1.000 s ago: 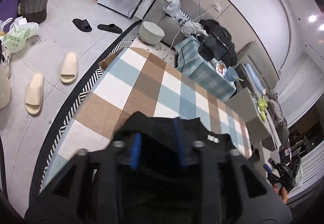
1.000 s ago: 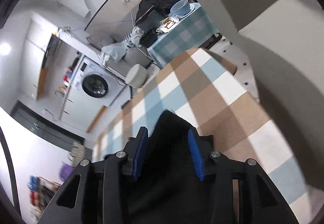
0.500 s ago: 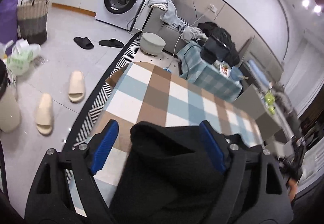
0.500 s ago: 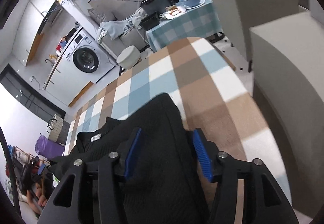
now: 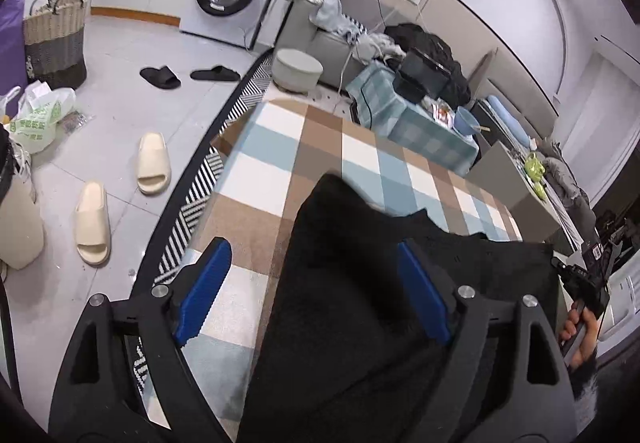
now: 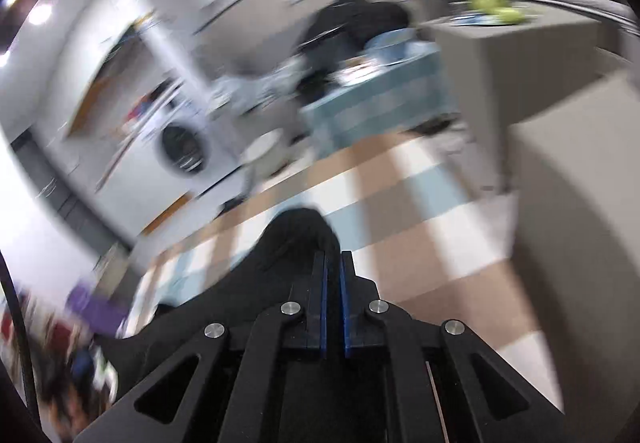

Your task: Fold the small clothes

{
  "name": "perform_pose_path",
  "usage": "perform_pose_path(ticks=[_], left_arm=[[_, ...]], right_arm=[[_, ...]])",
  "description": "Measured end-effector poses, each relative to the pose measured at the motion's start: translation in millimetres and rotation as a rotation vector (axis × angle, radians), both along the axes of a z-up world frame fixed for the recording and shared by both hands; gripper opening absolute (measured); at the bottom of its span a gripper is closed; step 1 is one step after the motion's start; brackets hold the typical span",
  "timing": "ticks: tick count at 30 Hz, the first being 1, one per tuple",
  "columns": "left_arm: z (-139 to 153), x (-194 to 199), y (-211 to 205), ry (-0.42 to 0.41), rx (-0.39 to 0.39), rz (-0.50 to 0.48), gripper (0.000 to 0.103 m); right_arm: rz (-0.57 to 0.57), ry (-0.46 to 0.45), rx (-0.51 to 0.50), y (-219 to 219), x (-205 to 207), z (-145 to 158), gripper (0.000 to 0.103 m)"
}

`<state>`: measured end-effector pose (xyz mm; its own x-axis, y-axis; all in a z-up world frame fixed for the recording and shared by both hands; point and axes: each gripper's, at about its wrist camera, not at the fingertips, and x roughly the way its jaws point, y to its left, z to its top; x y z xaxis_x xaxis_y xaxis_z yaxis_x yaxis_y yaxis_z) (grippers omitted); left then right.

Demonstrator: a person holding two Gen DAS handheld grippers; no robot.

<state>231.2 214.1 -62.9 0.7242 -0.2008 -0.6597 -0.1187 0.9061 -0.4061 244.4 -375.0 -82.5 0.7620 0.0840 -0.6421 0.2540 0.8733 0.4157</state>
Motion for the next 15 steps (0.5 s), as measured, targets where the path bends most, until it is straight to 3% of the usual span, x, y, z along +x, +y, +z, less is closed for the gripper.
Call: perform_pose_path(ticks=[3,6,8,9,10,11,12,15], left_arm=[[-16.5,14.3,-10.3,0.061,0.008,-0.026,0.083],[-32.1,31.7,-25.0,0.108,0.077,-0.033,0.082],[-35.9,42.9,-33.3,0.098,0.125,-0.027,0.071],[-36.0,47.7,-35.8,0.088,0.134,-0.026,0.054],[-35.3,52.2,-38.2,0.072,0.138,-0.031,0.023],[-33.5,57.3,-40.3,0.064,0.131,-0.045,0.006],[-29.6,59.8,-41.6,0.049,0.117,-0.056,0.000],[-14.2,62.9,-34.4,-0.013,0.176,0.029,0.000]], right_arm=[[-0.025,0.079,0.037,-3.5,4.1,-11.9,0.018],[-0.016,0.099,0.059,-2.3,-2.3,-16.3,0.029],[0.012,0.105,0.071,1.3,-7.1,-19.2,0.032],[0.023,0.113,0.066,4.2,-10.0,-20.3,0.035],[0.029,0.115,0.064,5.5,-12.2,-20.7,0.035],[0.041,0.112,0.063,6.8,-16.6,-21.1,0.035],[0.050,0.115,0.055,8.6,-19.4,-21.9,0.035],[0.048,0.107,0.045,7.6,-35.9,-18.7,0.035]])
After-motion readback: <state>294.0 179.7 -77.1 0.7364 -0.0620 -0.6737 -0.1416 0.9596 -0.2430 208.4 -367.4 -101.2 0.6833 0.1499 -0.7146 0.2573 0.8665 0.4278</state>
